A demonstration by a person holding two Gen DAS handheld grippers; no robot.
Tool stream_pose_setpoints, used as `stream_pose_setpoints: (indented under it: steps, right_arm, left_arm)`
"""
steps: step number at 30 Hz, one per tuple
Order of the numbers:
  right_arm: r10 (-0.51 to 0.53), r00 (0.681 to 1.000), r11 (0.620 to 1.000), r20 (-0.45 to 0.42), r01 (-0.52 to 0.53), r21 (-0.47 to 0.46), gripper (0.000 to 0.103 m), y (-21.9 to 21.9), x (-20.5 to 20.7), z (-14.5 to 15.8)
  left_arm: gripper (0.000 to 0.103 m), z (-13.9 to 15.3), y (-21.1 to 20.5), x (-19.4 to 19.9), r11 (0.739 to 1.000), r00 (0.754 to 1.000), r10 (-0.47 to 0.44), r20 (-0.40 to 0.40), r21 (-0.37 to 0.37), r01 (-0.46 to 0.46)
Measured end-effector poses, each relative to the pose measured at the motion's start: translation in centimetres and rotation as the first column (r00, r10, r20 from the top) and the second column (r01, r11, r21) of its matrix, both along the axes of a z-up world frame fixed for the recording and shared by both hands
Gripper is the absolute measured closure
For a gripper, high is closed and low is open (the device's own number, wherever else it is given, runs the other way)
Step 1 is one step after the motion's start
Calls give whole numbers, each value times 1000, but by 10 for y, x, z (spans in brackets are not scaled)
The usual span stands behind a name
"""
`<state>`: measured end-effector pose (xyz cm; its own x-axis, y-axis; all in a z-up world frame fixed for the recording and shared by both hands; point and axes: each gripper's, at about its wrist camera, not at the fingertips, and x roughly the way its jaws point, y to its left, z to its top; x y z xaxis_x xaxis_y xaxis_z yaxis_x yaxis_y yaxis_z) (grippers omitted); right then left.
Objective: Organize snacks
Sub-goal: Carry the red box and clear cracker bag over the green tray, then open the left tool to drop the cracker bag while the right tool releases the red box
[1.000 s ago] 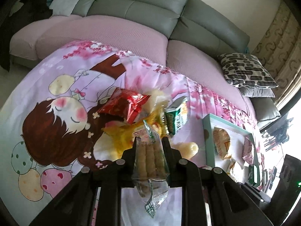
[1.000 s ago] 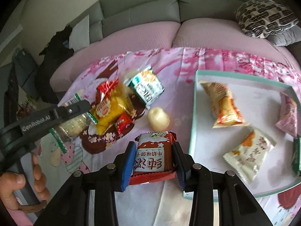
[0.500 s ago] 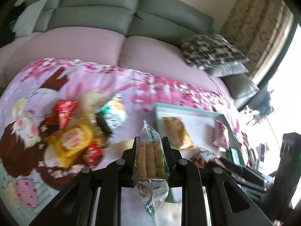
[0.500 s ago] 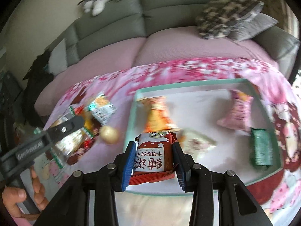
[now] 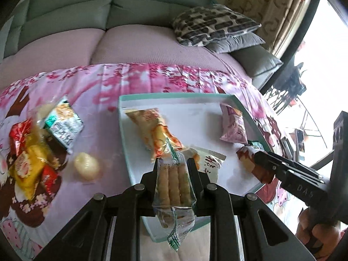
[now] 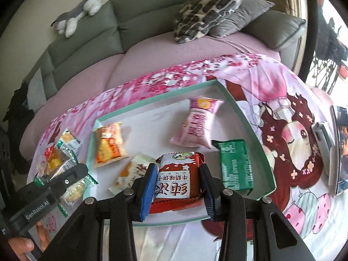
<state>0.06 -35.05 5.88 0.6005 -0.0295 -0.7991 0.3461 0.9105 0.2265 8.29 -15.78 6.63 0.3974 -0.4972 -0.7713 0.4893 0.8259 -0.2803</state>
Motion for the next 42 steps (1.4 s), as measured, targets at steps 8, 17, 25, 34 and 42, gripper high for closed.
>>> stream_pose_setpoints:
  steps: [8,17,25,34,42]
  right_arm:
    - [-10,1000,1000,-20,10,11,61,-6,4,-11]
    - [-14,999,1000,-39,15,4,61,-6,13,-21]
    - [-5,998,1000,-68,6,18,59,-1,14,-28]
    - [2,999,1000,-50,-2,-7,59,5,14,-16]
    - [40,996,999,-83,-40,-8,46,19,17,-22]
  left_arm:
    - [81,-15,-19,5,1000,1000,-19,-15,-1,19]
    - [81,-27,-28,12,1000,999,-26,-28,7,26]
    - [79,-30,-26,14,1000,999,-27,-41,-10,26]
    - [49,-17,-20,9,1000,1000,-25,-10,-19,25]
    - [21,0,8,12,998,997,58,47,-24,-57]
